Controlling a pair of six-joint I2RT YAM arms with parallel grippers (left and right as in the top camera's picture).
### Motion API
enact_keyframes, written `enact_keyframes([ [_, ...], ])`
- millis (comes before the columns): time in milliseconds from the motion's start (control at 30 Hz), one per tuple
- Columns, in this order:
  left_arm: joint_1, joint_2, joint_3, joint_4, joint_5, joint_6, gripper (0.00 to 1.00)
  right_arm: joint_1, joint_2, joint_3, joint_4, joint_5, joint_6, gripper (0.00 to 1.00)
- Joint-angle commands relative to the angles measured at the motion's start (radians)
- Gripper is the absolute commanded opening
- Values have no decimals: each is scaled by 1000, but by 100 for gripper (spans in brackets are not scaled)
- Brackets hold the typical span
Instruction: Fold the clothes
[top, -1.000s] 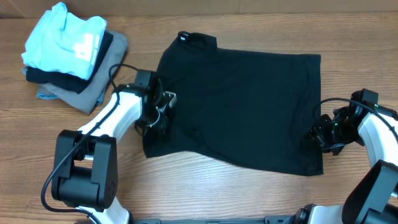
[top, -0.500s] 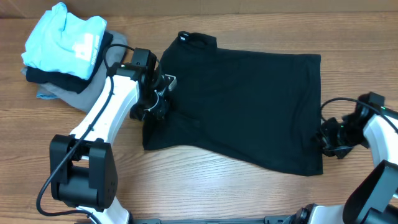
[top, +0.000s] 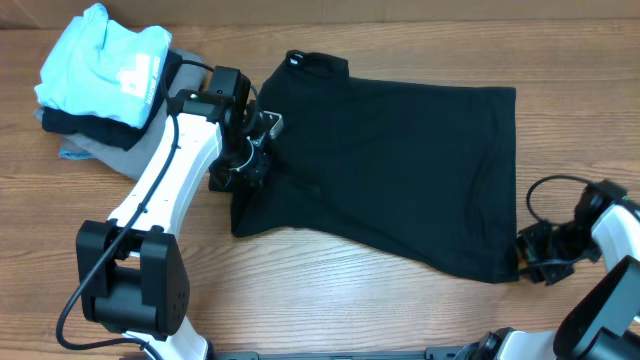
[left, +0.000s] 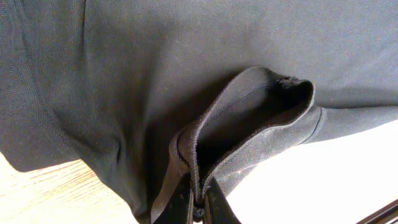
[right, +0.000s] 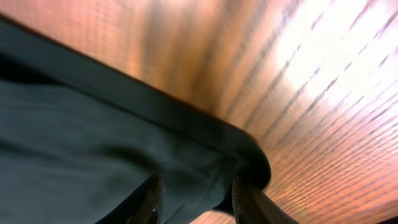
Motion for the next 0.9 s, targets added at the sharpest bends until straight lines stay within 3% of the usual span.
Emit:
enact_keyframes([
  [0, -6, 4, 23, -2, -11, -6, 4, -2, -4, -93, 55, -16, 38, 40],
  [67, -6, 4, 23, -3, -11, -6, 4, -2, -4, -130, 95, -19, 57, 36],
  [167, -6, 4, 23, -3, -15, -2, 4, -2, -5, -143, 113, -46, 56, 12],
  [233, -6, 4, 23, -8, -16, -2, 4, -2, -5, -121, 105, -46, 42, 4],
  [500, -6, 3, 24, -53, -100, -3, 4, -2, -5, 68, -98, -42, -53, 4],
  [867, -6, -3, 29, -57, -112, -5, 4, -1, -5, 122, -111, -46, -57, 4],
])
